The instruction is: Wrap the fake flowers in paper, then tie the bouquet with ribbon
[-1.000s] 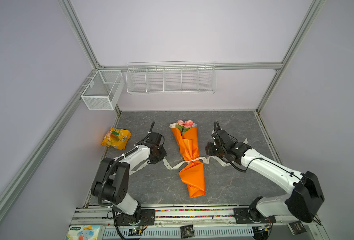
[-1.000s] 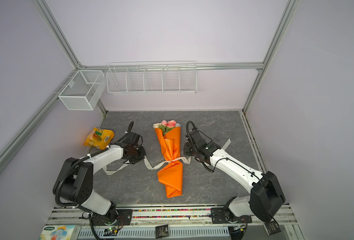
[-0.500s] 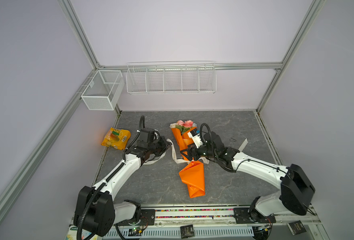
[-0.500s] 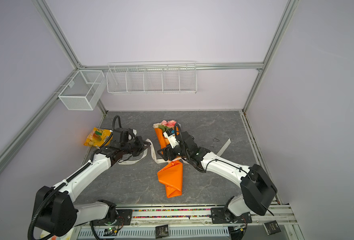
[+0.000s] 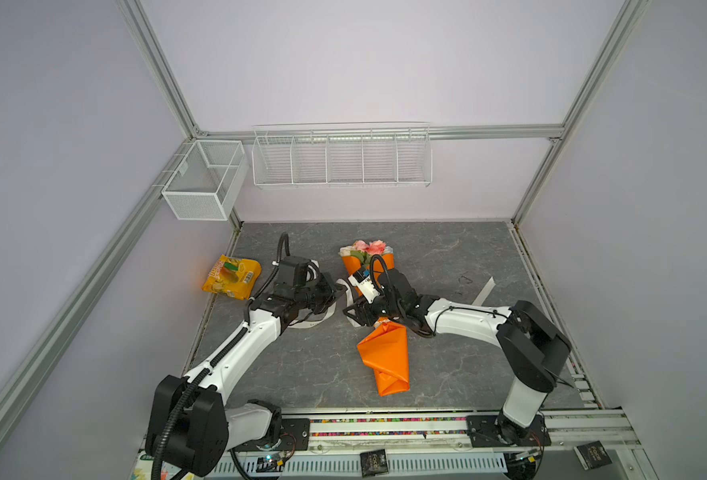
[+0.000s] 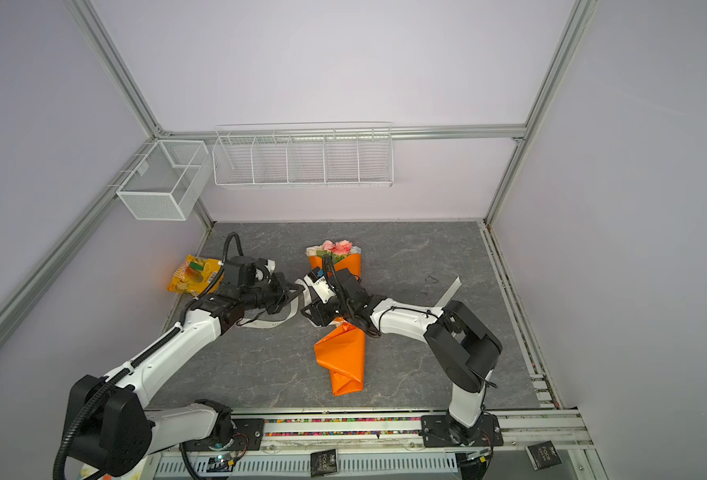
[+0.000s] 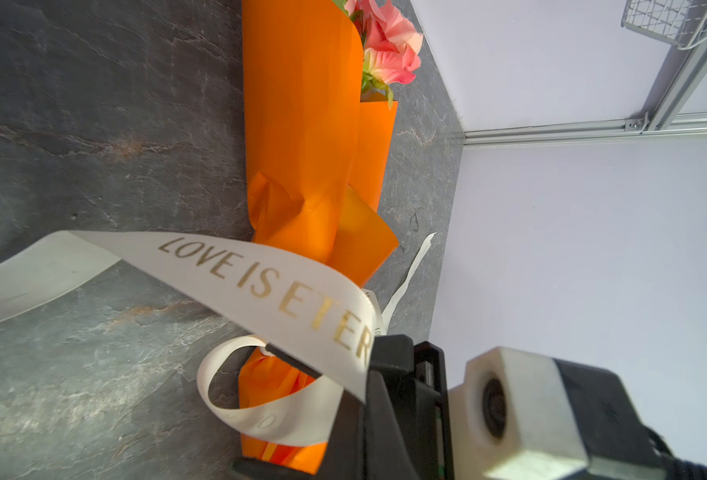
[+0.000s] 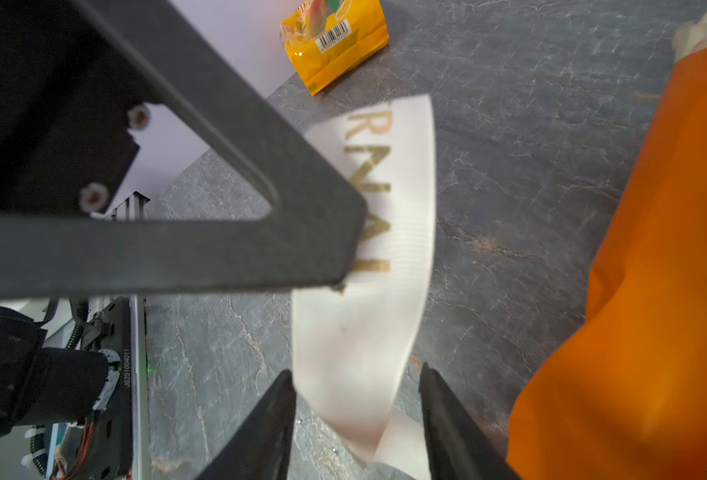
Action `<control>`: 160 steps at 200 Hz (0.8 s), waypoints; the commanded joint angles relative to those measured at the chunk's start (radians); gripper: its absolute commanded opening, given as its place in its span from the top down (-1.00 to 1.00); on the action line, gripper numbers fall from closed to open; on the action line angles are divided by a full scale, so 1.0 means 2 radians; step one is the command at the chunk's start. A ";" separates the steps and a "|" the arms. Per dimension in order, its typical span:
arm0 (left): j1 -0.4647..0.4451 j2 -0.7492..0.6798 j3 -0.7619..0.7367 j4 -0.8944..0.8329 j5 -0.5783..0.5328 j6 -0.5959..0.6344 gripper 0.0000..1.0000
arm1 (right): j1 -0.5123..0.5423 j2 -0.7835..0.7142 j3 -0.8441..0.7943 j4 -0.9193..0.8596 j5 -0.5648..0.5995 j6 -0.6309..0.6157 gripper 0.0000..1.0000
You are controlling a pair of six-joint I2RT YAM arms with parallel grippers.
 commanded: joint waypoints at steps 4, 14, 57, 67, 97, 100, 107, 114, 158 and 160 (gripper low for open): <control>-0.003 -0.009 -0.007 0.013 0.004 -0.008 1.00 | 0.005 0.012 0.003 0.019 -0.012 -0.006 0.24; -0.003 -0.011 -0.007 0.011 0.002 -0.007 1.00 | 0.007 0.006 -0.001 0.015 0.000 -0.007 0.43; -0.003 -0.029 -0.029 -0.011 -0.020 0.030 0.44 | 0.007 -0.051 -0.020 -0.034 0.035 -0.020 0.87; -0.002 -0.029 -0.031 -0.026 -0.021 0.054 0.27 | 0.007 -0.064 -0.024 -0.046 0.041 -0.022 0.85; -0.003 -0.049 -0.050 -0.052 -0.026 0.125 0.09 | 0.007 -0.092 -0.035 -0.073 0.031 -0.041 0.82; -0.002 -0.053 -0.052 -0.053 -0.026 0.132 0.09 | 0.006 -0.093 -0.035 -0.076 0.029 -0.043 0.82; -0.003 -0.064 -0.052 -0.059 -0.028 0.154 0.09 | 0.006 -0.094 -0.035 -0.080 0.029 -0.048 0.82; -0.003 -0.074 -0.054 -0.062 -0.032 0.174 0.09 | 0.007 -0.095 -0.035 -0.082 0.029 -0.052 0.81; -0.003 -0.124 -0.087 0.025 0.022 0.288 0.24 | 0.006 -0.099 -0.033 -0.091 0.022 -0.065 0.75; -0.004 -0.124 -0.090 0.034 0.030 0.288 0.25 | 0.006 -0.100 -0.033 -0.090 0.023 -0.063 0.75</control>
